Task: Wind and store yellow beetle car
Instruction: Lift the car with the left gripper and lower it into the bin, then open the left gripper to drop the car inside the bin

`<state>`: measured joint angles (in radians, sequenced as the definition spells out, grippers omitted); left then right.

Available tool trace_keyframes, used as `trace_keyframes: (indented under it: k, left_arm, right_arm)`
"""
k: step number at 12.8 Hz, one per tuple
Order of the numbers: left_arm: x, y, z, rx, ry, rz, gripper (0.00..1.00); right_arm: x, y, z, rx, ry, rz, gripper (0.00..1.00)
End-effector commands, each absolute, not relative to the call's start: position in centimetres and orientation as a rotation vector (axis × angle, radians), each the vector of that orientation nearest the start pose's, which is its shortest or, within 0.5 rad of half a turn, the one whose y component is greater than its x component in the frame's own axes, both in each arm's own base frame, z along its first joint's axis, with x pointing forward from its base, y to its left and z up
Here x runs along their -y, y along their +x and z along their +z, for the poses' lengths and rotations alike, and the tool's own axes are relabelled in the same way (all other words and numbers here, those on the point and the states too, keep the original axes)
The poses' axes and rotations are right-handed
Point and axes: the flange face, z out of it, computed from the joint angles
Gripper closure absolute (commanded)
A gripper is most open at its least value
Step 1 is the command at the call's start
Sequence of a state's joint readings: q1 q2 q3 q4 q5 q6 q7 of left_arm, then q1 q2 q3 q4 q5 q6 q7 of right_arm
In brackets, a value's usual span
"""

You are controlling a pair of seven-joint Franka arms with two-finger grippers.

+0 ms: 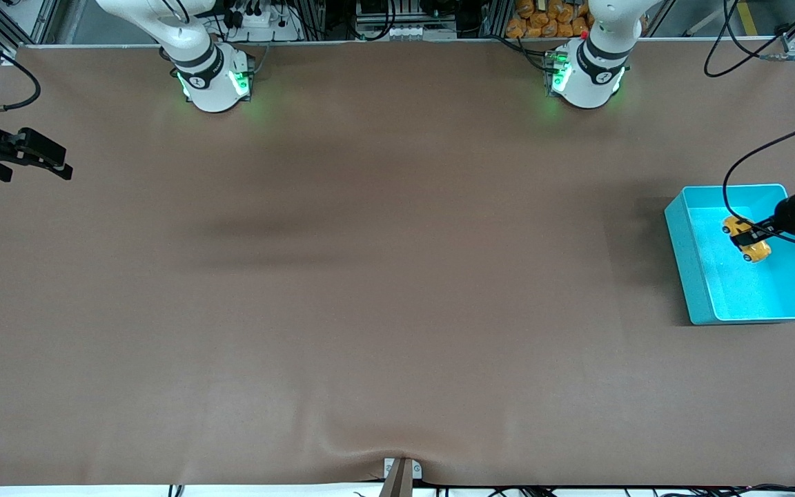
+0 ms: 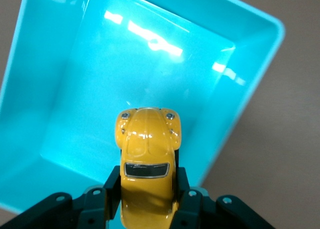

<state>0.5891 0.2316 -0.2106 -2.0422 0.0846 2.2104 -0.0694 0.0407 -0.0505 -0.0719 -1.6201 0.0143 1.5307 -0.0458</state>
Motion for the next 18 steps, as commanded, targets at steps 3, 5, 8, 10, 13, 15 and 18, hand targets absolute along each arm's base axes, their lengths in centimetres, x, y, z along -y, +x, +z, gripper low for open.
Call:
trace_keyframes:
  k: [3, 5, 8, 10, 13, 15, 18]
  left_arm:
    - [-29.1, 52.7, 28.2, 0.282, -3.13, 0.002, 1.0]
    - [-30.1, 52.7, 25.9, 0.155, -3.143, -0.038, 1.0]
    - [-30.0, 52.8, 22.9, 0.062, -3.117, -0.027, 1.0]
    - [-29.8, 53.0, 21.1, 0.012, -3.11, -0.005, 1.0]
    - [-29.3, 53.0, 19.8, 0.027, -3.123, 0.015, 1.0]
    - [-28.9, 53.2, 19.7, 0.019, -3.128, 0.015, 1.0]
    - [-28.9, 53.3, 20.1, 0.033, -3.132, 0.003, 0.0]
  right_arm:
    - [1.7, 54.1, 62.8, 0.01, -3.141, 0.044, 0.0]
    - [1.4, 54.2, 62.7, 0.019, -3.14, 0.048, 0.0]
    - [1.9, 54.1, 62.4, 0.007, -3.136, 0.062, 0.0]
    - [1.6, 54.1, 62.5, 0.015, -3.133, 0.06, 0.0]
    - [1.6, 54.1, 62.6, 0.012, -3.13, 0.06, 0.0]
    - [1.7, 54.0, 62.5, 0.01, -3.13, 0.069, 0.0]
    - [1.7, 54.1, 62.6, 0.005, -3.131, 0.062, 0.0]
